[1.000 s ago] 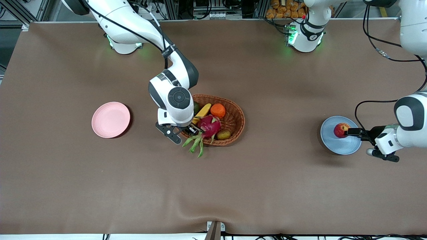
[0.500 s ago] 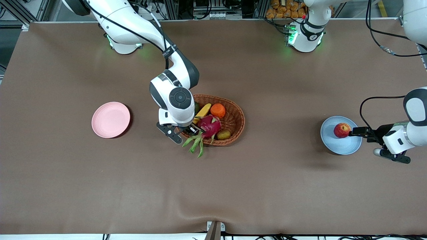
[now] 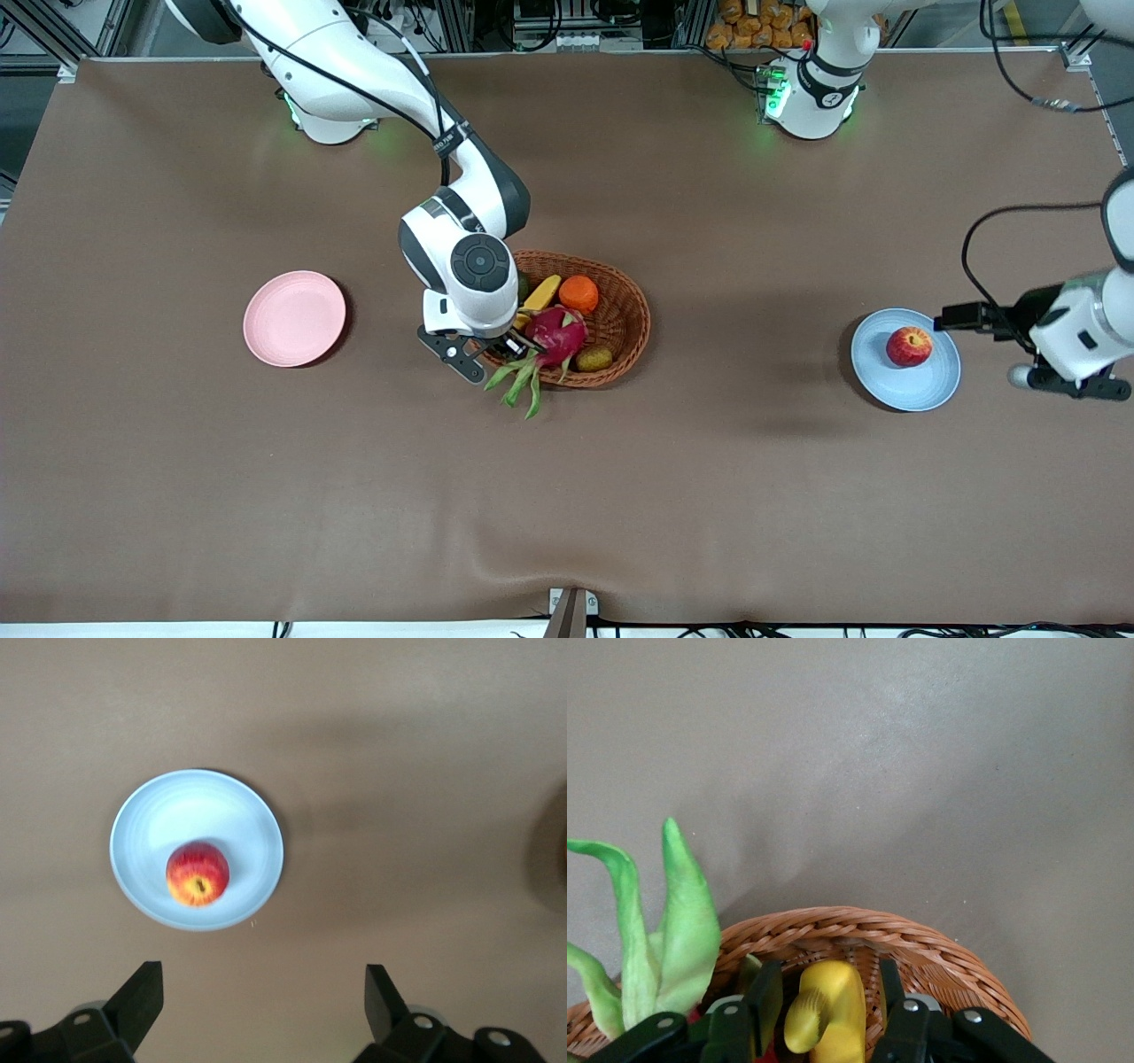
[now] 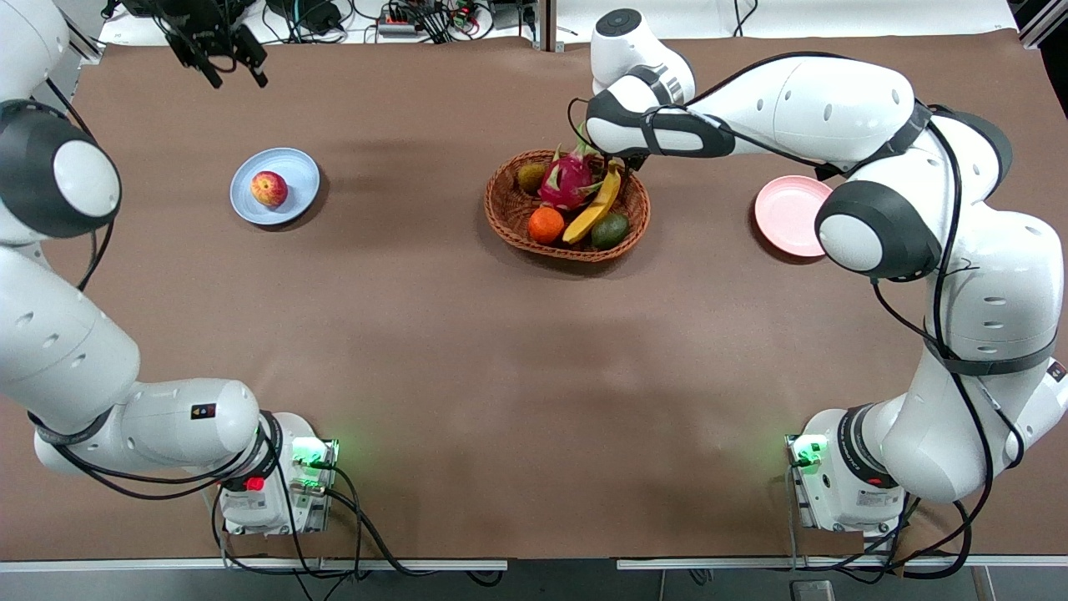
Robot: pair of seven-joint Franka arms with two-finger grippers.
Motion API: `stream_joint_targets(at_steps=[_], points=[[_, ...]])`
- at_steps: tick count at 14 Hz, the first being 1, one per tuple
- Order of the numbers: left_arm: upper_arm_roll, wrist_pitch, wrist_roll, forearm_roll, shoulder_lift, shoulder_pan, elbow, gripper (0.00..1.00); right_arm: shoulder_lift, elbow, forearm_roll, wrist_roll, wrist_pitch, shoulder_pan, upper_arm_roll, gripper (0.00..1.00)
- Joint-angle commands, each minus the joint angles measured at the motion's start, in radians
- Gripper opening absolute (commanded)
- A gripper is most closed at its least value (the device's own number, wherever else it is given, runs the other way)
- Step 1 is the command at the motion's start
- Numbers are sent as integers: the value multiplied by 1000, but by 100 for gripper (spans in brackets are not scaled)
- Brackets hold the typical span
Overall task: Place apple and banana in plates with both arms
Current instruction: 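Open the left gripper to release the apple onto the blue plate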
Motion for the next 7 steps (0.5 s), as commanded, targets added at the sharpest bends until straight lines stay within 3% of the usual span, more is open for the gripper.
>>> stream_joint_targets(at_steps=[1, 3, 7], points=[[66, -77, -116, 41, -126, -123, -9, 100, 19, 25, 7, 22, -1, 21, -7, 50], [148, -108, -118, 43, -188, -226, 37, 100, 19, 25, 7, 22, -1, 21, -7, 47], [160, -243, -145, 36, -291, -214, 65, 100, 19, 25, 6, 21, -1, 26, -7, 42]])
